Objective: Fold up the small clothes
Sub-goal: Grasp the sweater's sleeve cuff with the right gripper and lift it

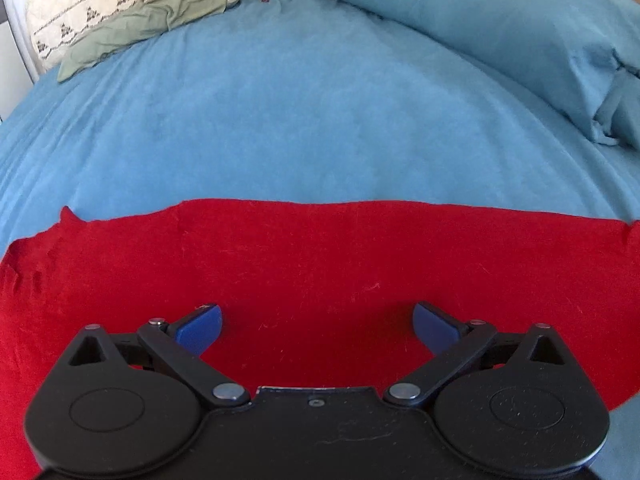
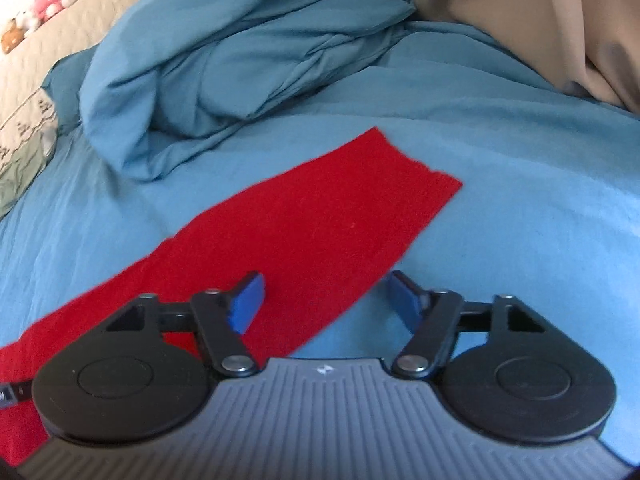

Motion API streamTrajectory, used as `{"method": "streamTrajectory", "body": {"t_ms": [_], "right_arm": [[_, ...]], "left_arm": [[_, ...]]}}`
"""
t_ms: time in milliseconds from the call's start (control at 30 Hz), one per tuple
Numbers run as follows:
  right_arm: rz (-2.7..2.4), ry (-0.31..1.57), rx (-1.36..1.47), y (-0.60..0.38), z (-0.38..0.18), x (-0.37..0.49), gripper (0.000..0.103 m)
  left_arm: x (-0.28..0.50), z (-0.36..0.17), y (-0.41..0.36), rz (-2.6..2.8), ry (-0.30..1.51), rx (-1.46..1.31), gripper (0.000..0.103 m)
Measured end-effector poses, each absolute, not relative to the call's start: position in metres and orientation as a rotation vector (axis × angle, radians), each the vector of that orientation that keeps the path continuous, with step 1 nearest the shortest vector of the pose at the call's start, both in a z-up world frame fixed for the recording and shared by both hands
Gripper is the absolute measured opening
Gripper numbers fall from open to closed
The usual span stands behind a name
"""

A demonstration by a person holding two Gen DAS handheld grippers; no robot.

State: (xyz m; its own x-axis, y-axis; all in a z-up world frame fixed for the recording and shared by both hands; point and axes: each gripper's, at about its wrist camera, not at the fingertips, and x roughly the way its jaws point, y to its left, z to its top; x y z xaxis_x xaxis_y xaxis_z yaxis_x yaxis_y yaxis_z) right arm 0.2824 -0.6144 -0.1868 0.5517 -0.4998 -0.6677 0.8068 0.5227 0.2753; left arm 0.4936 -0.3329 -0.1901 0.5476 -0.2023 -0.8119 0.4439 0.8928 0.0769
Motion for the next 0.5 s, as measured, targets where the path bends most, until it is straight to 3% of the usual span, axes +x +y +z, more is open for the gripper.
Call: {"method": "streamTrajectory", "body": {"t_ms": [67, 100, 200, 367, 500], "right_arm": [[-0.837, 0.557, 0.616, -0.62, -0.186, 0.287, 0.059], [-0.846, 0.561, 0.614, -0.623, -0.185, 0.288, 0.044], [-0.849, 0.567, 0.634, -0.63, -0.179, 0.29, 0.024], [-0.799, 0.566, 0.553, -0.618, -0.14, 0.302, 0.022], [-0.649, 0.506, 0.455, -0.579, -0.086, 0.331, 0.022]], "left_arm": [[0.499, -0.191, -0.333, -0.385, 0.932, 0.271, 0.103], [0.501, -0.192, -0.333, -0.386, 0.94, 0.268, 0.103], [0.507, -0.192, -0.335, -0.378, 0.969, 0.255, 0.103], [0.516, -0.183, -0.326, -0.394, 1.001, 0.226, 0.103], [0.522, -0.148, -0.293, -0.351, 0.962, 0.188, 0.103]]}}
